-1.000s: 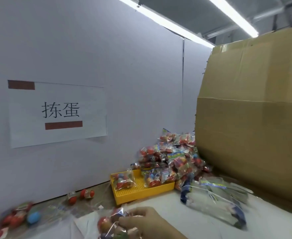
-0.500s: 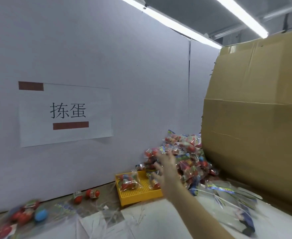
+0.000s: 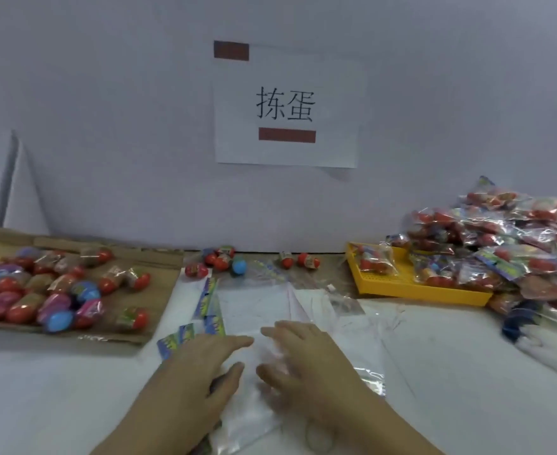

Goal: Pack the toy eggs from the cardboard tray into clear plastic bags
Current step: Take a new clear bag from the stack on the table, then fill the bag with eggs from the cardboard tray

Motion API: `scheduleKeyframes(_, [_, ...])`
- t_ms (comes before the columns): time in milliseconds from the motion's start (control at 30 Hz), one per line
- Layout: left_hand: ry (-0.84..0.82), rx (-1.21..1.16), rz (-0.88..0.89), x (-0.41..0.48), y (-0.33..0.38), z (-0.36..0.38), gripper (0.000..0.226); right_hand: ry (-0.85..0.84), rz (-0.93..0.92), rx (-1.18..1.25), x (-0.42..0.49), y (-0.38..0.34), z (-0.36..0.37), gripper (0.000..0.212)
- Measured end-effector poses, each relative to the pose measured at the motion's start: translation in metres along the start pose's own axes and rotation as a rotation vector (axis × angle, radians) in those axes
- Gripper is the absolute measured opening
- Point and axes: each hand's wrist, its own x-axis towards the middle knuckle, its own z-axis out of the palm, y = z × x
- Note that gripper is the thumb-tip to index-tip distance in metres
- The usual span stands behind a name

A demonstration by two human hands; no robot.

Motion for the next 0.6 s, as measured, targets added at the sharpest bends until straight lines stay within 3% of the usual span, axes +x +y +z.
scheduleKeyframes(67, [0.029, 0.127, -0.022, 0.002, -0.007, 0.002, 0.043, -0.003, -0.032, -0.104, -0.002, 0.005, 0.007, 0.051])
scheduleKeyframes(167, [-0.024, 0.245, -0.118, 0.001, -0.016, 0.005, 0.06, 0.092, -0.098, -0.039, -0.002, 0.004, 0.009, 0.032])
scheduleKeyframes(300, [0.059, 0.245, -0.084, 0.002, -0.014, 0.007, 0.053, 0.394, -0.211, -0.125, 0.0, 0.003, 0.011, 0.008])
scheduleKeyframes(467, [0.129, 0.215, -0.077, 0.001, -0.01, 0.005, 0.052, 0.514, -0.209, -0.034, -0.001, 0.003, 0.006, 0.031])
scheduleKeyframes(600, [0.215, 0.208, 0.052, 0.004, -0.009, -0.003, 0.032, 0.66, -0.201, 0.096, -0.001, 0.002, 0.001, 0.029])
